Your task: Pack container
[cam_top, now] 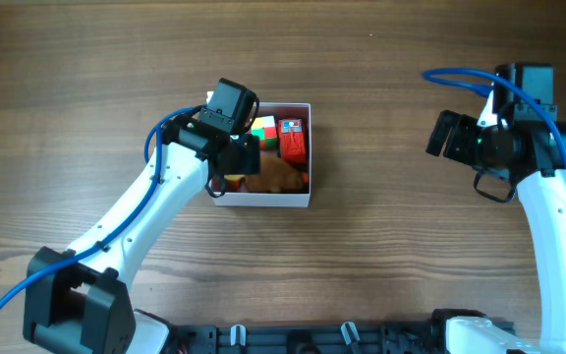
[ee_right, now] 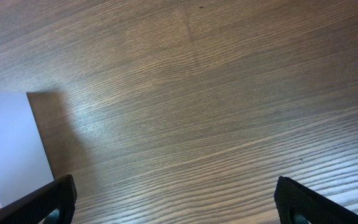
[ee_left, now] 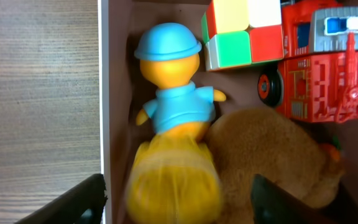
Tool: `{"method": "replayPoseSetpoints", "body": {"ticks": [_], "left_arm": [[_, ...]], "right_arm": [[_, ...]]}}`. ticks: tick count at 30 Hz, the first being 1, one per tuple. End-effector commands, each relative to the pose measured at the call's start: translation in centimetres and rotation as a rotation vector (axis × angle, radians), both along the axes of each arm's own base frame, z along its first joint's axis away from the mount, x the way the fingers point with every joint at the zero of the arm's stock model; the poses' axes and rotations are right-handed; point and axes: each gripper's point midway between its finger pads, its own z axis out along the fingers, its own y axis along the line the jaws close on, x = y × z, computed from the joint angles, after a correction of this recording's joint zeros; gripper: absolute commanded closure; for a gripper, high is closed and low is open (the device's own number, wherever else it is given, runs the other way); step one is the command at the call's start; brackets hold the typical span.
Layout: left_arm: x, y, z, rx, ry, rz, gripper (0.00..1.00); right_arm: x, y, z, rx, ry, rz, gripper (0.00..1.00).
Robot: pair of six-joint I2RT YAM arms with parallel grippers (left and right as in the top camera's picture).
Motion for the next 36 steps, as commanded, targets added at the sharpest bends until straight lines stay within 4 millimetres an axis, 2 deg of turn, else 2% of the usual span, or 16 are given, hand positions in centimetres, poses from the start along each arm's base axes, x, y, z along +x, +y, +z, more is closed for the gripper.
{"method": "replayPoseSetpoints", "body": {"ticks": [1, 3, 6, 9, 10, 13, 15, 18, 20, 23, 26, 28, 30, 32, 35, 36], "left_arm": [[0.1, 0.3, 0.6, 0.005, -0.017, 0.002, 0.02], [-0.1, 0.6, 1.8, 0.002, -0.046, 0.006, 0.00], [-0.5, 2.2, 5.1, 0.034, -0.141, 0.035, 0.00], [-0.2, 5.0, 9.5, 0.031, -0.289, 0.116, 0.00], [0.6, 6.8, 10.8, 0.016, -0.346, 0.175, 0.00], [2.9, 10.9, 11.5, 0.028, -0.404, 0.269, 0.00], [4.0, 13.8, 10.5, 0.037, -0.393, 0.352, 0.00], [4.0, 15.8, 8.9, 0.056, -0.335, 0.402, 0.00], [4.4, 16.2, 9.0, 0.054, -0.349, 0.413, 0.00], [3.0, 16.2, 9.4, 0.057, -0.334, 0.412, 0.00], [1.1, 15.8, 12.1, 0.032, -0.430, 0.403, 0.00], [-0.8, 15.9, 13.5, 0.012, -0.509, 0.406, 0.00], [-3.3, 15.6, 15.2, -0.035, -0.620, 0.396, 0.00], [-5.9, 15.5, 15.6, -0.049, -0.670, 0.388, 0.00], [-10.7, 15.7, 14.5, -0.026, -0.721, 0.379, 0.00], [-11.8, 15.8, 13.9, -0.015, -0.713, 0.375, 0.00]], "right_arm": [[0.1, 0.1, 0.0, 0.003, 0.002, 0.014, 0.00], [0.1, 0.1, 0.0, 0.002, 0.001, 0.015, 0.00], [0.1, 0.1, 0.0, 0.001, -0.002, 0.017, 0.00], [1.0, 0.1, 0.4, -0.003, -0.041, 0.024, 0.00], [2.1, 0.2, 1.0, -0.003, -0.088, 0.042, 0.00], [5.5, 0.5, 2.6, -0.021, -0.229, 0.106, 0.00], [8.4, 0.8, 3.4, -0.007, -0.327, 0.115, 0.00], [11.6, 0.4, 5.0, -0.029, -0.454, 0.104, 0.00], [11.6, 0.5, 5.1, -0.045, -0.459, 0.128, 0.00], [9.6, 0.3, 4.4, -0.032, -0.387, 0.096, 0.00], [6.8, 0.3, 6.0, -0.049, -0.407, 0.090, 0.00], [4.5, 1.4, 7.0, -0.055, -0.458, 0.117, 0.00], [1.0, 2.1, 8.2, -0.124, -0.528, 0.126, 0.00], [-2.5, 3.1, 8.9, -0.144, -0.613, 0.152, 0.00], [-9.0, 3.4, 8.6, -0.073, -0.752, 0.167, 0.00], [-10.3, 3.0, 8.2, -0.069, -0.774, 0.162, 0.00]]}}
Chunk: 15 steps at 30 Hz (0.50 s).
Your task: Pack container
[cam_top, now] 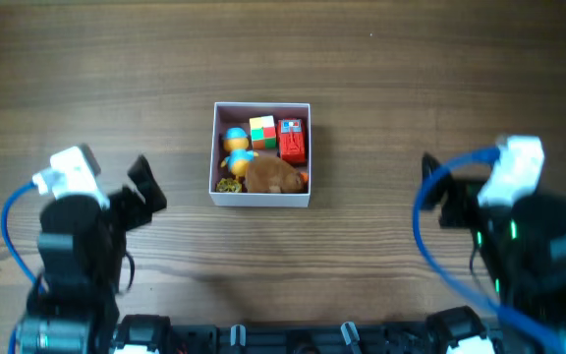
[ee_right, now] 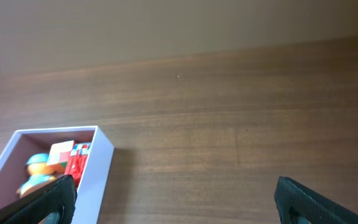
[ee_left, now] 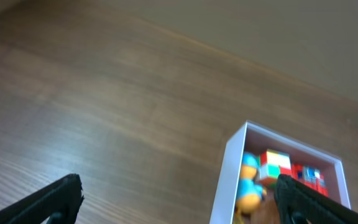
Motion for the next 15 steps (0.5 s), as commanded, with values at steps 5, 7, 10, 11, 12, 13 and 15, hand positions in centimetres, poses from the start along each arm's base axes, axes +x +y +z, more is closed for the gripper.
{"method": "replayPoseSetpoints", "body": {"ticks": [5, 7, 10, 11, 12, 13, 15], "left_arm": [[-5.3, 0.8, -3.9, 0.087, 0.039, 0.002, 0.00], [-5.3, 0.9, -4.1, 0.089, 0.043, 0.005, 0.00], [-5.3, 0.9, -4.3, 0.091, 0.049, 0.006, 0.00], [-5.3, 0.9, -4.3, 0.091, 0.051, 0.006, 0.00], [-5.3, 0.9, -4.3, 0.091, 0.051, 0.006, 0.00], [-5.3, 0.9, -4.3, 0.091, 0.051, 0.006, 0.00], [-5.3, 0.9, -4.3, 0.092, 0.051, 0.006, 0.00]], "right_arm": [[-6.5, -3.2, -5.1, 0.012, -0.056, -0.099, 0.00], [-6.6, -3.2, -5.0, 0.012, -0.057, -0.099, 0.00], [-6.6, -3.2, -5.1, 0.010, -0.054, -0.099, 0.00], [-6.6, -3.2, -5.1, 0.010, -0.053, -0.099, 0.00], [-6.6, -3.2, -5.1, 0.009, -0.053, -0.099, 0.00], [-6.6, -3.2, -5.1, 0.009, -0.053, -0.099, 0.00], [-6.6, -3.2, -5.1, 0.010, -0.053, -0.099, 0.00]]}}
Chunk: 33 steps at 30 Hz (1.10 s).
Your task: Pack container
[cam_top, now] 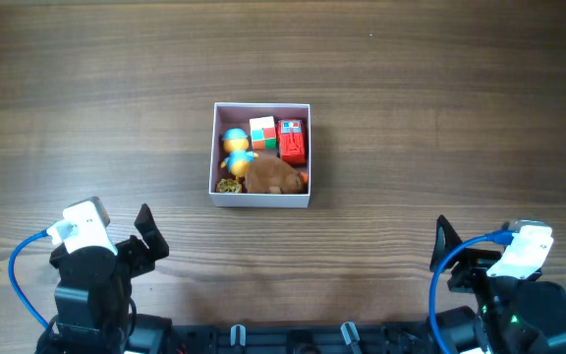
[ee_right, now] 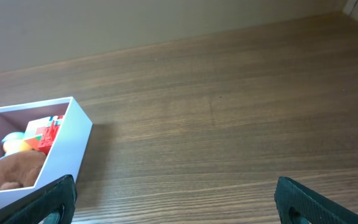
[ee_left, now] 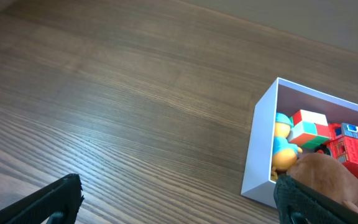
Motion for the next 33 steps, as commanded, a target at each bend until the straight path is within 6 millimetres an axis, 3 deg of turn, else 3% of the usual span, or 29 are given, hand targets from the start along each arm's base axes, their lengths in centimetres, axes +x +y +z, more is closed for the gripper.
{"method": "replayPoseSetpoints", "body": {"ticks": [1, 9, 11, 13, 15, 17, 20, 21, 23, 24, 26, 33], "left_arm": [[-0.1, 0.1, -0.2, 0.019, 0.001, -0.001, 0.00], [-0.1, 0.1, -0.2, 0.019, 0.001, -0.001, 0.00], [-0.1, 0.1, -0.2, 0.019, 0.001, -0.001, 0.00], [-0.1, 0.1, -0.2, 0.019, 0.001, -0.001, 0.00], [-0.1, 0.1, -0.2, 0.019, 0.001, -0.001, 0.00], [-0.1, 0.1, -0.2, 0.019, 0.001, -0.001, 0.00], [-0.1, 0.1, -0.2, 0.019, 0.001, -0.001, 0.00], [-0.1, 0.1, -0.2, 0.019, 0.001, -0.001, 0.00], [-0.1, 0.1, -0.2, 0.019, 0.001, -0.001, 0.00], [-0.1, 0.1, -0.2, 0.019, 0.001, -0.001, 0.00], [-0.1, 0.1, -0.2, 0.019, 0.001, -0.001, 0.00], [-0.1, 0.1, -0.2, 0.019, 0.001, -0.001, 0.00]], "right_arm": [[-0.2, -0.4, 0.3, 0.003, -0.020, -0.022, 0.00], [-0.2, -0.5, 0.3, 0.004, -0.023, -0.026, 0.00], [-0.7, -0.8, 0.1, -0.002, -0.024, -0.035, 0.00], [-1.5, 0.1, 0.3, 0.049, -0.088, 0.019, 0.00], [0.2, 0.5, -0.4, 0.051, -0.136, 0.025, 0.00], [2.9, 2.2, 1.2, -0.020, -0.311, 0.132, 0.00], [5.7, 2.5, 2.4, -0.084, -0.536, 0.137, 0.00], [6.7, 2.2, 2.0, -0.129, -0.641, 0.120, 0.00], [7.3, 1.9, 0.0, -0.129, -0.649, 0.104, 0.00], [7.6, 1.9, -1.1, -0.121, -0.623, 0.101, 0.00], [8.2, 1.8, -5.6, -0.052, -0.446, 0.096, 0.00], [8.2, 1.9, -6.3, -0.031, -0.414, 0.100, 0.00]]}}
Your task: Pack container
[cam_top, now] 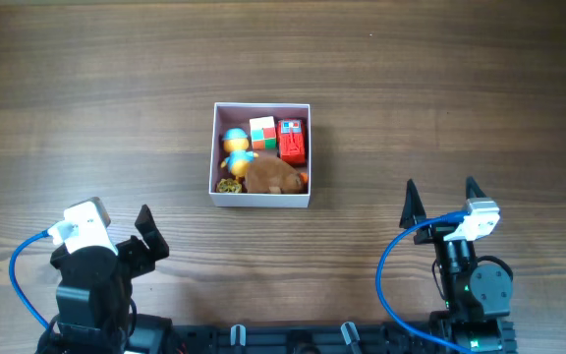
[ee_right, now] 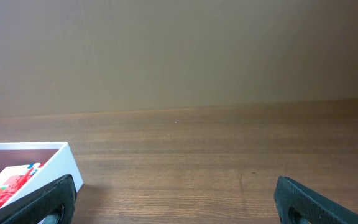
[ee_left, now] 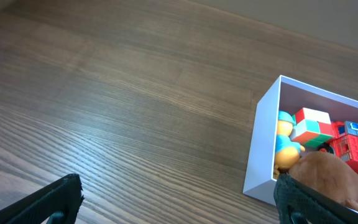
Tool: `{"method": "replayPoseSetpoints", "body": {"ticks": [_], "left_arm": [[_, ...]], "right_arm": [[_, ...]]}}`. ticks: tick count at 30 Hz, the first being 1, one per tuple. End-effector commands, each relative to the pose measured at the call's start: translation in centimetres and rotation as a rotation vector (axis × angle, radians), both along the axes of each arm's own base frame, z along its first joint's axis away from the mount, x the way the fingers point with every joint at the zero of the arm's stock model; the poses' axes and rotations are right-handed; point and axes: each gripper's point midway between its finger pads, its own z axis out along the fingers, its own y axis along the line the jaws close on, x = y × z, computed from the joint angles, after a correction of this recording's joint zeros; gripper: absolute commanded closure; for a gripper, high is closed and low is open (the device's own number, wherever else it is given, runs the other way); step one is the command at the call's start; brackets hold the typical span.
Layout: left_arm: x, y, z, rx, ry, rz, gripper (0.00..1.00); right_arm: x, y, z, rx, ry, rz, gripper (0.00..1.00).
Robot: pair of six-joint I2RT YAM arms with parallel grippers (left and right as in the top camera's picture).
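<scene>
A white box (cam_top: 261,200) sits mid-table holding a blue-capped figure (cam_top: 234,146), a colour cube (cam_top: 261,131), a red fire truck (cam_top: 292,140), a brown plush (cam_top: 275,175) and a small yellowish toy (cam_top: 228,184). My left gripper (cam_top: 138,242) is at the near left edge, open and empty, well short of the box (ee_left: 260,149). My right gripper (cam_top: 440,200) is at the near right edge, also open and empty. Its wrist view shows the box (ee_right: 64,163) far to the left.
Bare wooden tabletop (cam_top: 440,88) surrounds the box on all sides. A plain wall (ee_right: 179,50) rises beyond the table's far edge. Both arm bases stand along the near edge.
The right arm has folded back, and its gripper now points level across the table toward the far wall. The left arm and the box contents have not moved.
My left gripper was open inside the box over a blurred yellow toy beside the figure, with the right gripper open to the box's right. Then both arms stood back toward the near edge, empty. Now both rest there with the box filled.
</scene>
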Motion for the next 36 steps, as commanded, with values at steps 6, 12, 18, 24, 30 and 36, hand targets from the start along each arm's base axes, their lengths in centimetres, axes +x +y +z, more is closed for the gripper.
{"method": "replayPoseSetpoints", "body": {"ticks": [6, 12, 18, 24, 30, 36], "left_arm": [[0.0, 0.1, 0.1, 0.016, -0.006, -0.003, 0.00], [0.0, 0.1, 0.1, 0.016, -0.006, -0.003, 0.00], [-1.5, 0.7, 1.6, 0.001, -0.107, 0.019, 0.00], [-2.6, -2.0, 0.2, -0.052, -0.237, -0.156, 0.00], [3.7, -4.2, -0.8, -0.048, -0.464, -0.283, 0.00], [6.1, -5.1, -6.3, -0.063, -0.489, -0.328, 0.00]], "right_arm": [[0.0, 0.2, 0.0, 0.022, 0.002, 0.011, 0.00], [0.0, 0.2, 0.0, 0.022, 0.002, 0.011, 0.00], [0.0, 0.2, 0.0, 0.022, 0.002, 0.011, 0.00], [0.0, 0.2, 0.0, 0.022, 0.002, 0.011, 0.00], [0.0, 0.2, 0.0, 0.022, 0.002, 0.011, 0.00], [0.0, 0.2, 0.0, 0.022, 0.002, 0.011, 0.00]]}}
